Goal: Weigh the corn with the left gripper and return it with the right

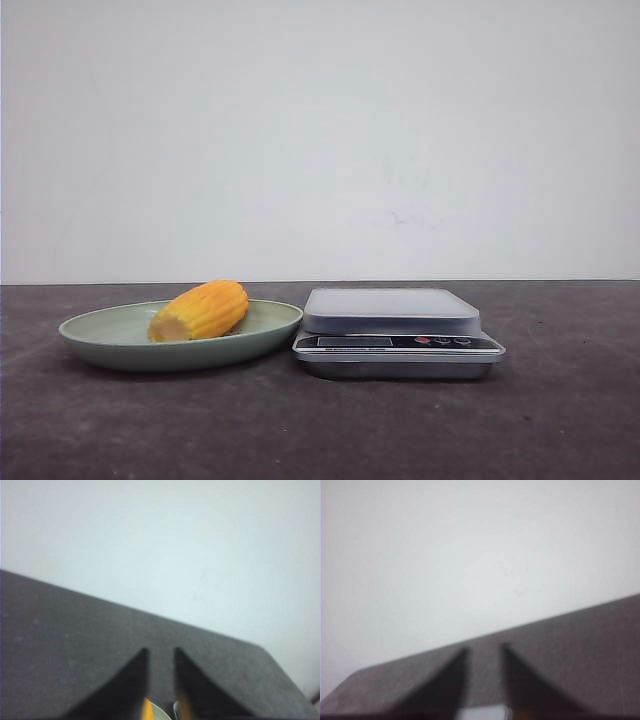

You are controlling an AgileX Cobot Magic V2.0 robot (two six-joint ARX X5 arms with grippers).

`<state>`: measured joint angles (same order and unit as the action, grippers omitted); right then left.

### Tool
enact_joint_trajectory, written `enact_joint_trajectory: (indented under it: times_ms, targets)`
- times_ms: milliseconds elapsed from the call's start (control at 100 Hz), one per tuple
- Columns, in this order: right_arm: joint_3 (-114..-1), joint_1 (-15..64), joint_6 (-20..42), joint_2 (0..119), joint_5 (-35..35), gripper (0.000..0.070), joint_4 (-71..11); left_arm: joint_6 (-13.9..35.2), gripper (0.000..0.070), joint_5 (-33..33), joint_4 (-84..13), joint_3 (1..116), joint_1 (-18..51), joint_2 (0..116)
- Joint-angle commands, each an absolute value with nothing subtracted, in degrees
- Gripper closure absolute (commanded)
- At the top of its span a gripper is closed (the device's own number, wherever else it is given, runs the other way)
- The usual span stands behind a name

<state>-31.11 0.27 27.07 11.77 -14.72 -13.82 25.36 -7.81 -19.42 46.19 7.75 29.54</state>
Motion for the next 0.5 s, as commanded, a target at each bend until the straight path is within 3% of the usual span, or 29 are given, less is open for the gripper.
enact_joint_trajectory:
  times_ms: [0, 30, 70, 210, 490]
  targets:
    - [-33.69, 0.25, 24.62, 12.78, -15.68, 0.0094, -14.50, 24.14, 0.0159, -8.54, -20.40, 49.19, 7.88, 32.23]
    - [-34.61, 0.25, 24.05, 13.17, -15.66, 0.0093, -15.25, 24.14, 0.0091, -9.54, -20.84, 50.15, 7.90, 33.39]
    - [-35.57, 0.25, 23.33, 13.47, -15.68, 0.0094, -15.77, 24.08, 0.0063, -11.29, -21.45, 51.13, 7.90, 34.61]
    - [-38.09, 0.25, 23.05, 14.37, -16.51, 0.0094, -15.92, 24.03, 0.0064, -16.71, -21.32, 52.16, 7.90, 36.53]
    - [-47.44, 0.25, 21.19, 21.58, -19.84, 0.0097, -18.81, 21.91, 0.0070, -18.09, -21.23, 56.34, 10.59, 40.40]
